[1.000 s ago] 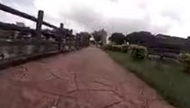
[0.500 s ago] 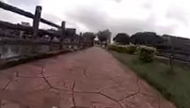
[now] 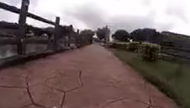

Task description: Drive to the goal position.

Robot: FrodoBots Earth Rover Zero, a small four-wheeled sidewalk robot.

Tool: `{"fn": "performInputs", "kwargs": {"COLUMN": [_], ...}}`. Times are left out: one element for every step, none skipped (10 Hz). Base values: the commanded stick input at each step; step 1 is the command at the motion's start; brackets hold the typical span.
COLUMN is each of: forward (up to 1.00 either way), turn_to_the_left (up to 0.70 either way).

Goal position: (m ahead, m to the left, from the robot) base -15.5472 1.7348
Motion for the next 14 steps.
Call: {"fn": "performInputs", "kwargs": {"forward": [0.85, 0.85, 0.85, 0.85, 0.85, 0.85, 0.85, 0.85, 0.0, 0.0, 0.0, 0.0, 0.0, 0.0], "turn_to_the_left": [-0.24, -0.24, -0.24, -0.24, -0.13, 0.44, 0.45, 0.45, 0.85, 0.85, 0.85, 0.85, 0.85, 0.85]}}
